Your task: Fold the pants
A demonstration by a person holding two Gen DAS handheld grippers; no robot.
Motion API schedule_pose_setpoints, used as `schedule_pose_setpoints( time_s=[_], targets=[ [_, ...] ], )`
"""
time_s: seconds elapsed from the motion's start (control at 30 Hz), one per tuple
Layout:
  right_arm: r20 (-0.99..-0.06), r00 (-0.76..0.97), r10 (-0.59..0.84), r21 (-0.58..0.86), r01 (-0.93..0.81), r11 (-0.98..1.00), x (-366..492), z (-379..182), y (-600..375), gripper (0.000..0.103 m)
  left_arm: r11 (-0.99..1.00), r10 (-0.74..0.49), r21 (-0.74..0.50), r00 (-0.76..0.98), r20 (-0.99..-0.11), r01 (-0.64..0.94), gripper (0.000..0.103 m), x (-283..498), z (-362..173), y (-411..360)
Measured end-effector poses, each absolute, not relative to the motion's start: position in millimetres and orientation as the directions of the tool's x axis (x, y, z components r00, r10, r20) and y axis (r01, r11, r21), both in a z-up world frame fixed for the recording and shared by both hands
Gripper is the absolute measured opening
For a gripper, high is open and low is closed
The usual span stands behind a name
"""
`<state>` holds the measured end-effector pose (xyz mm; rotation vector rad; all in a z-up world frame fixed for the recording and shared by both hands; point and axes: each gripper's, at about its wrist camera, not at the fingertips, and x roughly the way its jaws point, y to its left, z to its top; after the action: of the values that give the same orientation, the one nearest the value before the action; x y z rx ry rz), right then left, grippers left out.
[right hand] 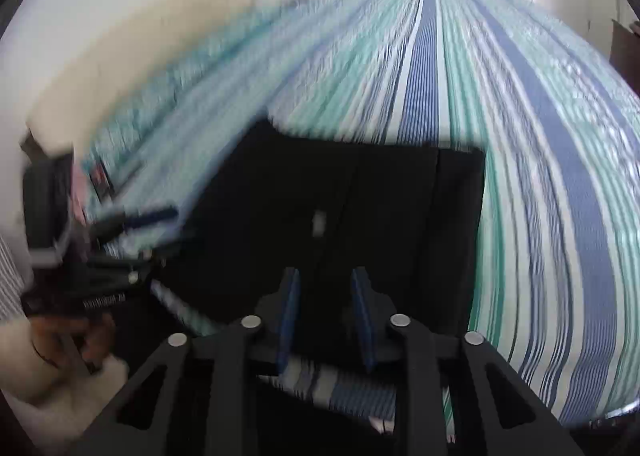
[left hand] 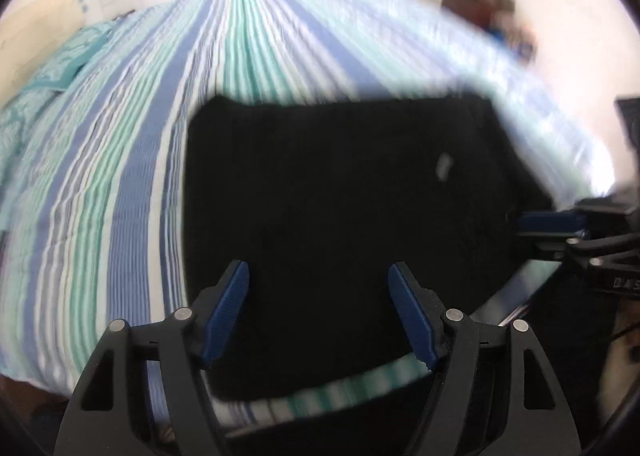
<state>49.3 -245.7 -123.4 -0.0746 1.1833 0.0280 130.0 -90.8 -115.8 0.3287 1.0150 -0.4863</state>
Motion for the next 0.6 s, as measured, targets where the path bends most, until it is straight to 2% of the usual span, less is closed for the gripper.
schedule_pose_setpoints(
  time_s=[0.07, 0.17, 0.2, 0.37, 0.6],
  targets=[
    [-0.951, 0.309, -0.022, -0.032, -0.028, 0.999, 36.5, -143.3, -251.8, 0.027, 0.848, -0.207, 0.083, 0.471, -0.858, 0.524, 0.074, 117.7, -114.4, -90.4],
    [-0.952, 0.306, -0.030, -0.034, -0.005, 0.999, 30.7, -130.0, -247.0, 0.026, 0.859, -0.222, 0.051, 0.460, -0.860, 0.509, 0.075, 116.2, -103.4, -86.2],
    [-0.946, 0.320, -0.046, -0.054, -0.015, 0.998, 27.7, -124.4, -242.5, 0.028, 0.871, -0.220, 0.044, 0.467, -0.856, 0.490, 0.075, 116.3, -98.6, -83.1],
    [-0.892, 0.440, -0.106, -0.143, -0.052, 0.988, 8.6, -98.4, -226.0, 0.053, 0.897, -0.185, 0.056, 0.490, -0.852, 0.438, 0.075, 115.4, -91.9, -75.9],
    [-0.863, 0.483, -0.146, -0.188, -0.039, 0.981, 7.1, -95.3, -212.2, 0.055, 0.910, -0.162, 0.078, 0.522, -0.837, 0.406, 0.075, 106.5, -84.2, -70.2]
  ],
)
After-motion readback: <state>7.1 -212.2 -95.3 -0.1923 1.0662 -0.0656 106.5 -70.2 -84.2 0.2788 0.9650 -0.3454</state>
